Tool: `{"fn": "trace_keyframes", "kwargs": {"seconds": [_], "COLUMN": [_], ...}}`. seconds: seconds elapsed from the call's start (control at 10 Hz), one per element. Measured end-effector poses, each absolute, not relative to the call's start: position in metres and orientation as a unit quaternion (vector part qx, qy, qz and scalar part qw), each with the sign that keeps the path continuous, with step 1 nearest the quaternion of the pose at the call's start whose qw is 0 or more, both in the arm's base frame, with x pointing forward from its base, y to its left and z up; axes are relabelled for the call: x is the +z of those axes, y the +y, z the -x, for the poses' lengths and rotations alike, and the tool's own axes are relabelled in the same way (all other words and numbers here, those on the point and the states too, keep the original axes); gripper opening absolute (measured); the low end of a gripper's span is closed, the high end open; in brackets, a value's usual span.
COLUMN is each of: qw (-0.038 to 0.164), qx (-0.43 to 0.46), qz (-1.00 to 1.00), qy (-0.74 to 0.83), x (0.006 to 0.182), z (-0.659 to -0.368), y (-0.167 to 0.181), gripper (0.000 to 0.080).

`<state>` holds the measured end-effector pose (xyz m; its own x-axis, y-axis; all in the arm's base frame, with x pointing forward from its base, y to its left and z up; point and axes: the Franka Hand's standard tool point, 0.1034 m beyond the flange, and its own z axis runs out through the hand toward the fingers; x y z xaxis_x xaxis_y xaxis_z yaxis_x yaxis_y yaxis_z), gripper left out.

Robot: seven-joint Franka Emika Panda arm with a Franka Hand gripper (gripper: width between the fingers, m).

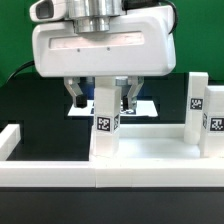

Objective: Assemble desk

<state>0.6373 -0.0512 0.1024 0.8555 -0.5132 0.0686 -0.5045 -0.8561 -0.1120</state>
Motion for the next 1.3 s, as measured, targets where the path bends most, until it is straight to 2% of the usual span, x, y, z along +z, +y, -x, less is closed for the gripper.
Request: {"fn": "trace_keyframes", "kwargs": {"seconds": [0.1,0.2,0.3,0.4,0.8,1.0,1.1,1.3], "qw": [0.045,0.046,0.048,0.048,0.056,0.076,0.087,0.087], "qx": [-0.048,-0.047,-0.045,-0.043,-0.016,0.007,0.016,0.020], "qz": [0.962,0.956,0.944,0.930,0.799,0.650,0.595,0.552], "qy": [0.266,0.287,0.323,0.362,0.599,0.756,0.799,0.829], "x": [0.1025,0.1023,0.1019,0.1015,0.1015,0.1002,0.1002,0.1006], "z": [-0.6372,-0.6372,-0.6369,-0.6362,-0.6339,-0.6339,-0.6342,-0.6345], "y": [-0.0519,-0.0518,-0.0523,-0.0547,-0.0567,-0.0534,-0.0534,-0.0526], "gripper": [0.0530,0.0530,0.0347,0.0290,0.0290,0.0290,0.0290,0.0290]}}
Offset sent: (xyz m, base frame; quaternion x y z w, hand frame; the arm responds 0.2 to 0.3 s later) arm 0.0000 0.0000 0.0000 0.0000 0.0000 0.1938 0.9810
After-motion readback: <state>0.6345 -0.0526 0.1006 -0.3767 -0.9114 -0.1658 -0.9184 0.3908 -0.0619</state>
